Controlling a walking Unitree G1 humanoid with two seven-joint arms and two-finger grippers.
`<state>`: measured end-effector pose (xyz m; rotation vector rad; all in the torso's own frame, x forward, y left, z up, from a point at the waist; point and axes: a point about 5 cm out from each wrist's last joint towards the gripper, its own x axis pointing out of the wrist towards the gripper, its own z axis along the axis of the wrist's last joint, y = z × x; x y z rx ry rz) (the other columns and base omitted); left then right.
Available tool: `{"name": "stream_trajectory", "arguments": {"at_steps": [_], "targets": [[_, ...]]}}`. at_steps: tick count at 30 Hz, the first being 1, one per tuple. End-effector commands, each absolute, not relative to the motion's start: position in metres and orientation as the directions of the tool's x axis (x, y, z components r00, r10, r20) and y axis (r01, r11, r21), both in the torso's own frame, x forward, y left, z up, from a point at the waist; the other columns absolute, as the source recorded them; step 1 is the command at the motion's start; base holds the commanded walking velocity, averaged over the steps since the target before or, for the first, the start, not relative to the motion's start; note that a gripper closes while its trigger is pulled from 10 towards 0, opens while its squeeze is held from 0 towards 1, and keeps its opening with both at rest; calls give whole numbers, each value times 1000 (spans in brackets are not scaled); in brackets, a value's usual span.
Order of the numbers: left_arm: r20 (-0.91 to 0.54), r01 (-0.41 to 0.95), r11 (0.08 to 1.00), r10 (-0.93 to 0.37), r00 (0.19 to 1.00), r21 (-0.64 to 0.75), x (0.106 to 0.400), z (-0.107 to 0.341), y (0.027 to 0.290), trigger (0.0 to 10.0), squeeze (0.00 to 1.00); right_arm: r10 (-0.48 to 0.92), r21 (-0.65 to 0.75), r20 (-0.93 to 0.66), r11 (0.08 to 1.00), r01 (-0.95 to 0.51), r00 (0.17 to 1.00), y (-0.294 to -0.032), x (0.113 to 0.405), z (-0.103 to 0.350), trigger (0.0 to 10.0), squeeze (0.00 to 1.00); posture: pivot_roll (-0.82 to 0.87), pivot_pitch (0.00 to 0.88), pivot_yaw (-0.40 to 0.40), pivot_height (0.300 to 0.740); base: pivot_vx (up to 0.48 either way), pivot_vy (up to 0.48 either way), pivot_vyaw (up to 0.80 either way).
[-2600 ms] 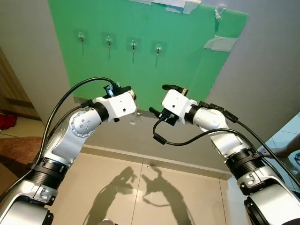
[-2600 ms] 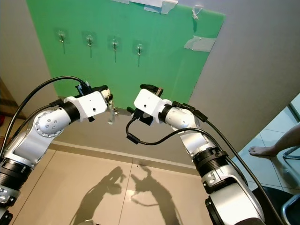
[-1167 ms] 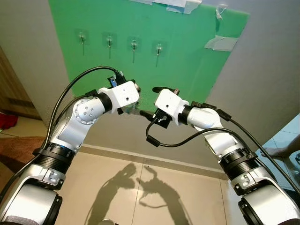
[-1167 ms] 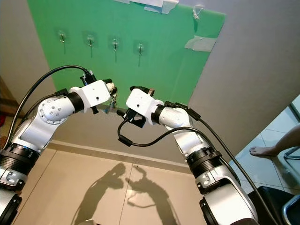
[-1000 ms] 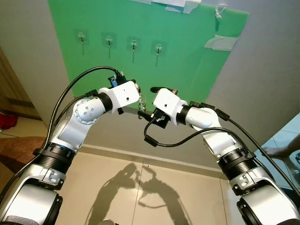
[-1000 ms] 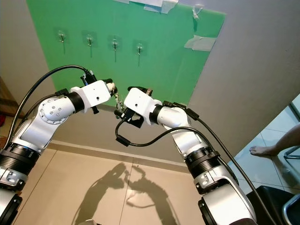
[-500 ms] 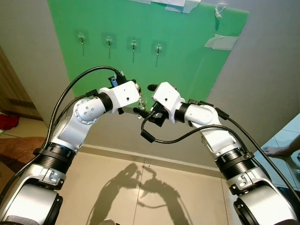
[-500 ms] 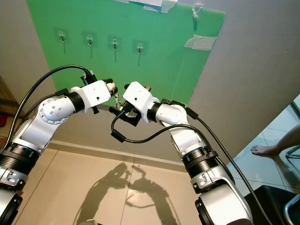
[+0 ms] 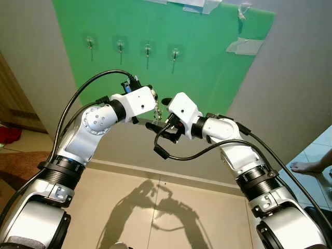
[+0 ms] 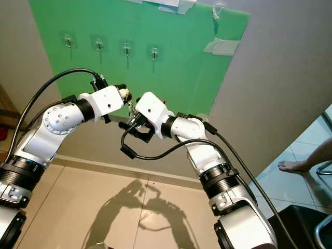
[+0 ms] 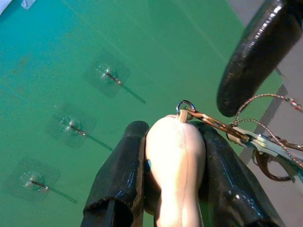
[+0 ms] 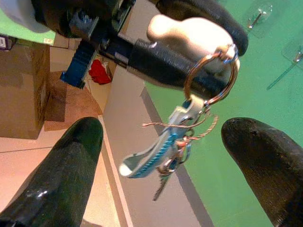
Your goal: Hang keys on a hook
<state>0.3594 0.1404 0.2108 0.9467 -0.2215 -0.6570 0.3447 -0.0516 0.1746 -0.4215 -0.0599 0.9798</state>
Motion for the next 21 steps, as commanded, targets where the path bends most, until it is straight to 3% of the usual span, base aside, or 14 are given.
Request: {"name": "stream_trajectory", "arguments": {"at_steps": [1,21], "targets": [[-53,398,424,-627,777,813,360,224,136,0,0,806,-332,-137,510,-793,576,-57,346,172,10000,0,26,58,-47,740,0,0,0],[-25,395,435,-646,763,810,358,231,130,0,0,790,-252,-137,556,-792,598,-53,353,166,10000,0,30,58,-51,740,0,0,0]]}}
